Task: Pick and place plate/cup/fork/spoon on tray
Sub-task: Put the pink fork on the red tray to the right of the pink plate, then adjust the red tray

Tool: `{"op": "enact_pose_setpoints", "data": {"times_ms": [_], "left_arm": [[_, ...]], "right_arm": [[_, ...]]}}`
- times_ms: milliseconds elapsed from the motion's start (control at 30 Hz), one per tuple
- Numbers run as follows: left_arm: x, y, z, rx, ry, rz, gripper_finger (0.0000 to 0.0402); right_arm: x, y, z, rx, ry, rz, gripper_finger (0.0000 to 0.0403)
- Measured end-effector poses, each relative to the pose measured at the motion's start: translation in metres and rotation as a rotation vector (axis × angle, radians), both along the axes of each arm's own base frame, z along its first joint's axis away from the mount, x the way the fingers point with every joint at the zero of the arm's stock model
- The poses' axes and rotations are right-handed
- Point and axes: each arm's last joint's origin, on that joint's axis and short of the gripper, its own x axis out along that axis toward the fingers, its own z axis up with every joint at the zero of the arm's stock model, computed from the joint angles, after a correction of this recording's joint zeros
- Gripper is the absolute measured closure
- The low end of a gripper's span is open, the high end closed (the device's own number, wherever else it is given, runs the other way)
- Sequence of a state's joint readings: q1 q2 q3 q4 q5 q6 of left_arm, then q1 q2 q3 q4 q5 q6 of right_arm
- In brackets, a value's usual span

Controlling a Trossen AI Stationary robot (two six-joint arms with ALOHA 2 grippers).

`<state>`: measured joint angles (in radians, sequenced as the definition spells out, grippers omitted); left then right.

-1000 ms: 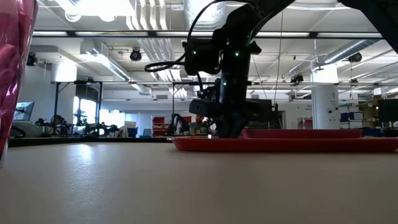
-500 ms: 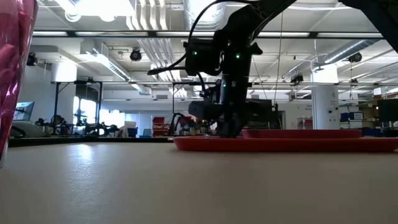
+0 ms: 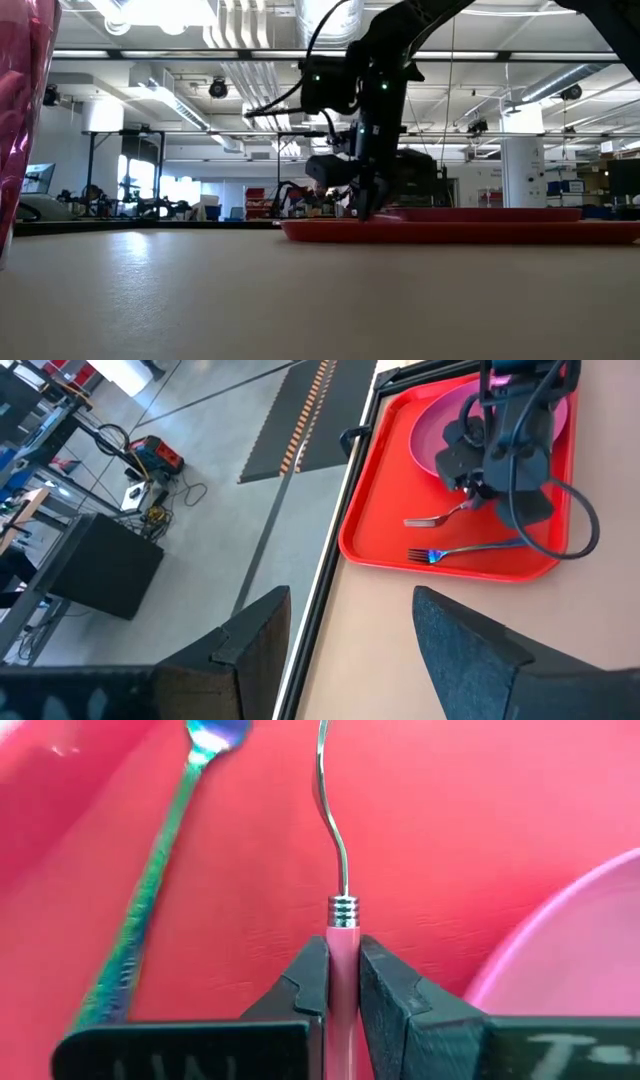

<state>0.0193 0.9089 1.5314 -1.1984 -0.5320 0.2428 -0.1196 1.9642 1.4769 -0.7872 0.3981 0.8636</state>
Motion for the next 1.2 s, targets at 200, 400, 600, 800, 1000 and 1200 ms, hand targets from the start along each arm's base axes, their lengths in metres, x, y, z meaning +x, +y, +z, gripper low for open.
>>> {"op": "enact_pose_setpoints", "data": {"times_ms": [200,400,600,800,1000,1200], "left_arm": [[0.0,0.0,0.0,0.0,0.0,0.0,0.0208],[0.0,0.0,0.0,0.0,0.0,0.0,0.0208],[0.0,0.0,0.0,0.0,0.0,0.0,0.0208],[0.0,0.0,0.0,0.0,0.0,0.0,0.0208],[0.0,0.0,0.0,0.0,-0.001,0.0,0.0208],[0.001,0.0,0.0,0.0,0.0,0.0,0.0208]], "right_arm": [[-0.009,0.001,0.011,-0.018,0.054,0.013,0.038],[-0.008,0.002,0.01,0.016,0.061,0.051,0.035],[-0.007,0.002,0.01,0.028,0.051,0.061,0.0272],[-0.005,0.004,0.015,0.042,0.012,0.072,0.0222],[0.009,0.002,0.053,0.014,-0.089,0.137,0.0211],[0.01,-0.013,0.092,-0.013,-0.05,0.211,0.0264]]}}
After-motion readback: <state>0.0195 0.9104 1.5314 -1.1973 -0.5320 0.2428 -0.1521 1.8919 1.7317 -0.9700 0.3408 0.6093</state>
